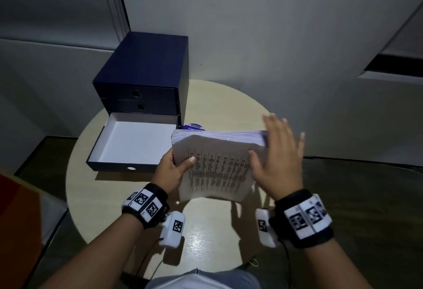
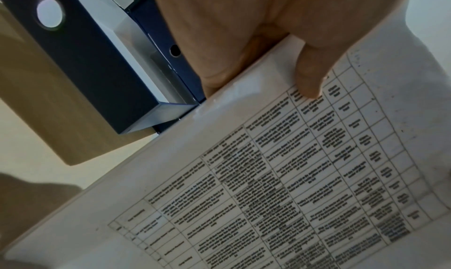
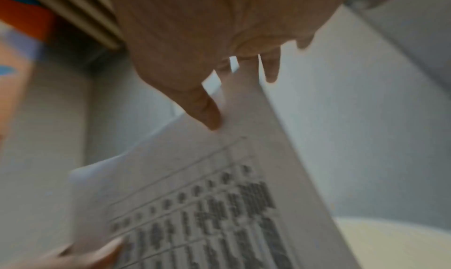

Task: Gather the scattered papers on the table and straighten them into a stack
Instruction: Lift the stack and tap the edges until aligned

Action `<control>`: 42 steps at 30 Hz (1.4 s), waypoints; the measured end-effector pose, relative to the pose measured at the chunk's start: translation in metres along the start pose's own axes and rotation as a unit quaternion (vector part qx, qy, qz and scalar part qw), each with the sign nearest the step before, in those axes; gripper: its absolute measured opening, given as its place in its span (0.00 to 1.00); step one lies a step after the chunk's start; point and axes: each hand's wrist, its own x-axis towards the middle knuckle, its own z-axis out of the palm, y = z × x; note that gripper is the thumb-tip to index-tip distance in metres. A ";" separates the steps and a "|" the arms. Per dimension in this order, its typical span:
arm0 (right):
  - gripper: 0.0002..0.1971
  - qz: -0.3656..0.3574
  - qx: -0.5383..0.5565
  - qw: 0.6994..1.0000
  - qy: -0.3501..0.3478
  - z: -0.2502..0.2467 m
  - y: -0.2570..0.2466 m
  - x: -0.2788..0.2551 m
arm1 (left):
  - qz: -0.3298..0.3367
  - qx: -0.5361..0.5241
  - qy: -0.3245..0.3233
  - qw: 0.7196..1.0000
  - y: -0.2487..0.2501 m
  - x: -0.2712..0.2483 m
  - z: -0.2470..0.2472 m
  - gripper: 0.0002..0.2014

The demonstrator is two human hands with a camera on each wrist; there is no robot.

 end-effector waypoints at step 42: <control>0.12 0.233 0.517 0.817 0.105 0.040 0.001 0.018 | 0.131 -0.096 0.121 0.979 0.072 0.001 0.025 0.09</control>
